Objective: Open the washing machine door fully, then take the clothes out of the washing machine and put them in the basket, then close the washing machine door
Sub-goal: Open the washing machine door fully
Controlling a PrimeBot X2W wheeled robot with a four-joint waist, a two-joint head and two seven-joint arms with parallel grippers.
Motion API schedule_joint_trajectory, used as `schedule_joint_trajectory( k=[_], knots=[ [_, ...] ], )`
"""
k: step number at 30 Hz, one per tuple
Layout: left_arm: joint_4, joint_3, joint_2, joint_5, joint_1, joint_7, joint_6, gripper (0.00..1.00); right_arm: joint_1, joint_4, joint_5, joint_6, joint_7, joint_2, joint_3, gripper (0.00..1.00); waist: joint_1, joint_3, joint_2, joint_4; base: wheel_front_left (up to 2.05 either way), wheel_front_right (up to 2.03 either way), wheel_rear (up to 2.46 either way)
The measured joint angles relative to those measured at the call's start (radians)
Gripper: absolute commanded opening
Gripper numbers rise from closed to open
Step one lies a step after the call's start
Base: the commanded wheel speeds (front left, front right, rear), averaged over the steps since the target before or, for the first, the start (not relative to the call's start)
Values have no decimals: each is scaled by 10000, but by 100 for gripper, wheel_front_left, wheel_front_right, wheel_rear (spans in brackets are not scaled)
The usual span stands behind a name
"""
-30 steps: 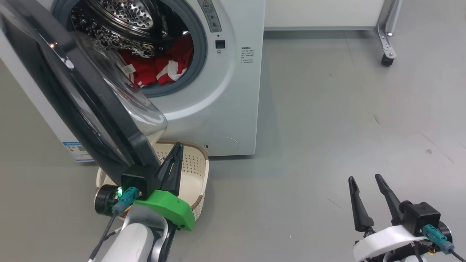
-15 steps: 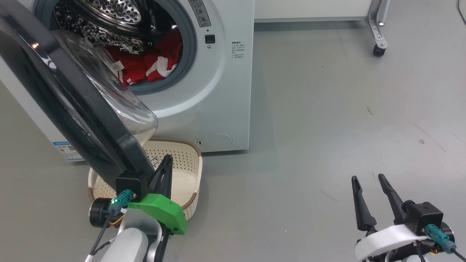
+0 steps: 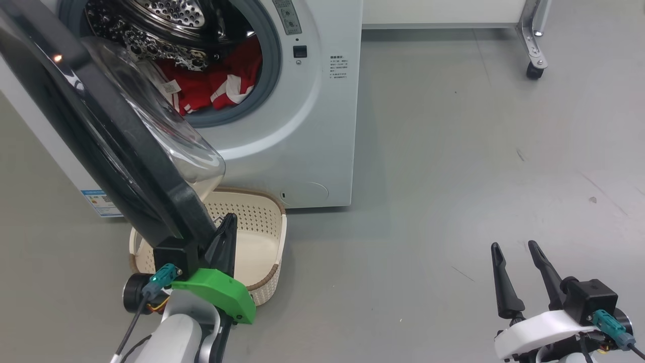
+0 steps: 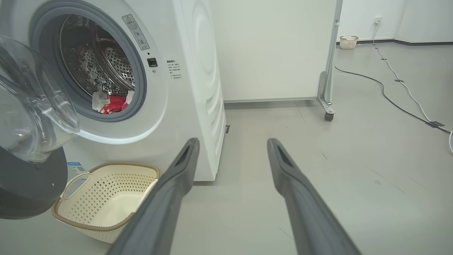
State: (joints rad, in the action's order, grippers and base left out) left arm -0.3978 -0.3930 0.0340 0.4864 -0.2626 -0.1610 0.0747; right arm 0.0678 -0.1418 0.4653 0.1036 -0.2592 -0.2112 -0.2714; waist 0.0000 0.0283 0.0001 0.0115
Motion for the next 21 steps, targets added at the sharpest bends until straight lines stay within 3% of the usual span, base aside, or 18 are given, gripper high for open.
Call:
schedule_joint_trajectory(
  k=[21],
  knots=[
    [-560, -339, -111, 403, -99, -385, -4, 0, 35, -104, -2, -102, 0, 90, 111, 100, 0, -251, 0, 1060, 0, 0, 0]
  ],
)
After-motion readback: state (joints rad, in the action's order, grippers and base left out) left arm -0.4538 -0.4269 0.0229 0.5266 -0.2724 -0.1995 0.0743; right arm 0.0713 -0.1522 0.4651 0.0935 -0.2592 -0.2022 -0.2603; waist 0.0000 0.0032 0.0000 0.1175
